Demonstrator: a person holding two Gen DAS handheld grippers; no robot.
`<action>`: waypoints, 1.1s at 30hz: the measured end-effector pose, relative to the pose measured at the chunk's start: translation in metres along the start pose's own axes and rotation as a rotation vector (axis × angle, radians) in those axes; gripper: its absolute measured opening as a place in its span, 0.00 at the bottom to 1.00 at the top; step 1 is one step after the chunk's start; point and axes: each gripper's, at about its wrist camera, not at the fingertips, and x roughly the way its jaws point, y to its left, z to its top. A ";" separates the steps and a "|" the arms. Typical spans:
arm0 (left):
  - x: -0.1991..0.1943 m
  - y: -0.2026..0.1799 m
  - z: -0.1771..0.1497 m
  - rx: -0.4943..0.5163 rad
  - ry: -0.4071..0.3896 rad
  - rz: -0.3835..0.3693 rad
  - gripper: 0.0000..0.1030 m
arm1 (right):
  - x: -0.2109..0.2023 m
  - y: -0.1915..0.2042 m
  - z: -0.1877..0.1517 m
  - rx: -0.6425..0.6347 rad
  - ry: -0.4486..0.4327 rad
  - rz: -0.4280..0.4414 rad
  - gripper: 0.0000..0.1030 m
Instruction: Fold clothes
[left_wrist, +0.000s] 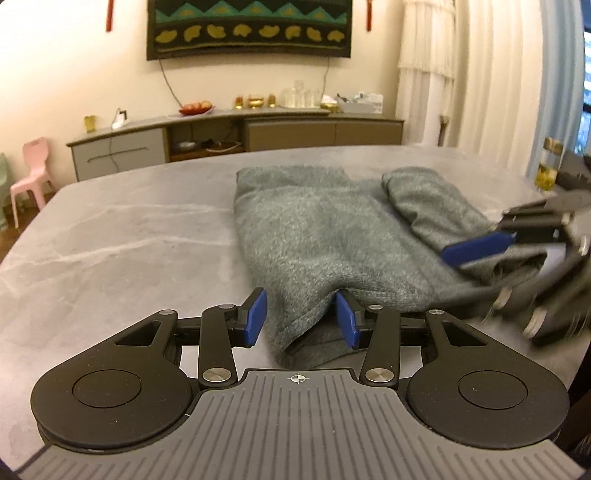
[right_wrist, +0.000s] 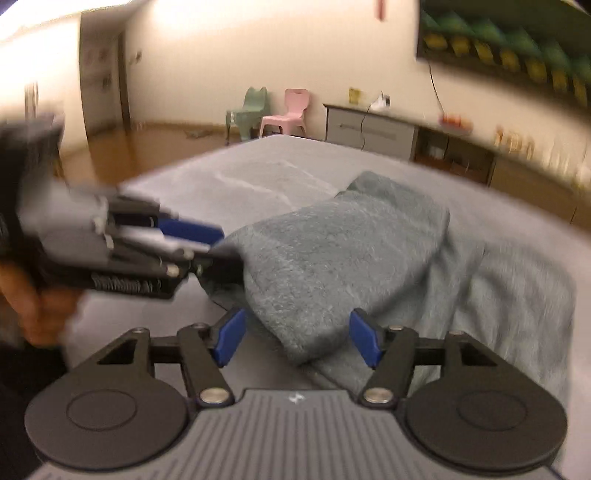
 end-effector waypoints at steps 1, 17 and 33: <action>0.000 -0.001 -0.001 0.011 0.001 -0.002 0.33 | 0.007 0.003 0.001 -0.026 0.006 -0.038 0.42; 0.026 -0.016 -0.013 0.184 0.105 0.103 0.00 | 0.013 0.030 -0.025 -0.410 0.067 -0.259 0.10; -0.019 0.013 0.040 0.008 -0.055 -0.065 0.12 | -0.003 -0.079 0.094 0.013 -0.070 0.028 0.39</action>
